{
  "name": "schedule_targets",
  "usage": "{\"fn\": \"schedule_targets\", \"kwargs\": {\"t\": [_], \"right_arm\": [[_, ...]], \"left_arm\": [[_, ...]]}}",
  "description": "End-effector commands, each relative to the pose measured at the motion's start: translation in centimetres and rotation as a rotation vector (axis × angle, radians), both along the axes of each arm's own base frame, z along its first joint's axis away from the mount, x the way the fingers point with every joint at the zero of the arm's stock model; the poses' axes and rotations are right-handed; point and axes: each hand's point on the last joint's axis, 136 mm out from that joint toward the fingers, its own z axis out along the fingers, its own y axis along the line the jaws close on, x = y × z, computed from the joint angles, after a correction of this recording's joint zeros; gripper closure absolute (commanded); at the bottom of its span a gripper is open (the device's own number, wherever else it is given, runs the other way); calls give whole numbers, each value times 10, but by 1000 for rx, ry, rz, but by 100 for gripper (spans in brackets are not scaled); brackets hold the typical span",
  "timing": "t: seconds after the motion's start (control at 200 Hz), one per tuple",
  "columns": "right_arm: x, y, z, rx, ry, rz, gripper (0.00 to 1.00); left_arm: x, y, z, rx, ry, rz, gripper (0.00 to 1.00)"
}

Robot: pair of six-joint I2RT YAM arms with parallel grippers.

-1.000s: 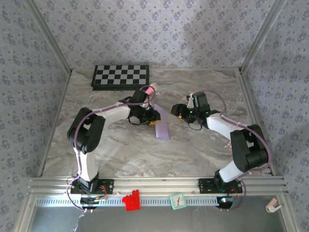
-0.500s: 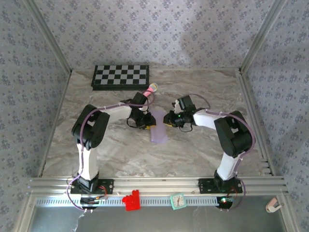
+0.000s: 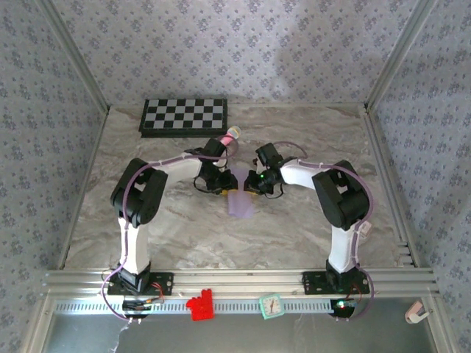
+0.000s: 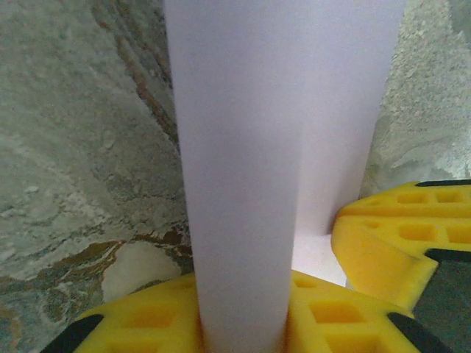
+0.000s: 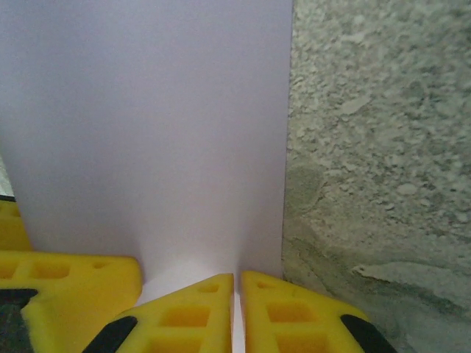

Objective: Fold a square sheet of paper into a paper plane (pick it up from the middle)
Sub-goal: First fold the square sheet of paper in half at the center of the table.

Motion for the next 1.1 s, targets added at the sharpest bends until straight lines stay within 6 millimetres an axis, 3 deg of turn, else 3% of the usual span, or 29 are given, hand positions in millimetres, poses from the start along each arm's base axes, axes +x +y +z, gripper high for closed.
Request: {"fn": "schedule_targets", "kwargs": {"t": [0.0,0.155,0.395,0.605,0.835,0.985,1.094], "right_arm": [[-12,-20,-27,-121,98,-80,87],[-11,-14,-32,-70,147,-159,87],[-6,-5,-26,-24,169,-194,86],[-3,0,-18,2,163,-181,83],[10,-3,19,63,59,-175,71],[20,-22,44,91,-40,-231,64],[20,-35,47,70,-59,-248,63]], "left_arm": [[7,16,11,74,-38,57,63],[3,37,18,123,-76,166,51],[-16,25,15,54,-39,149,47],[-16,20,3,83,-13,121,48],[-19,34,-16,184,36,156,58],[-23,40,-27,228,75,176,59],[-27,42,-33,247,104,184,58]]}}
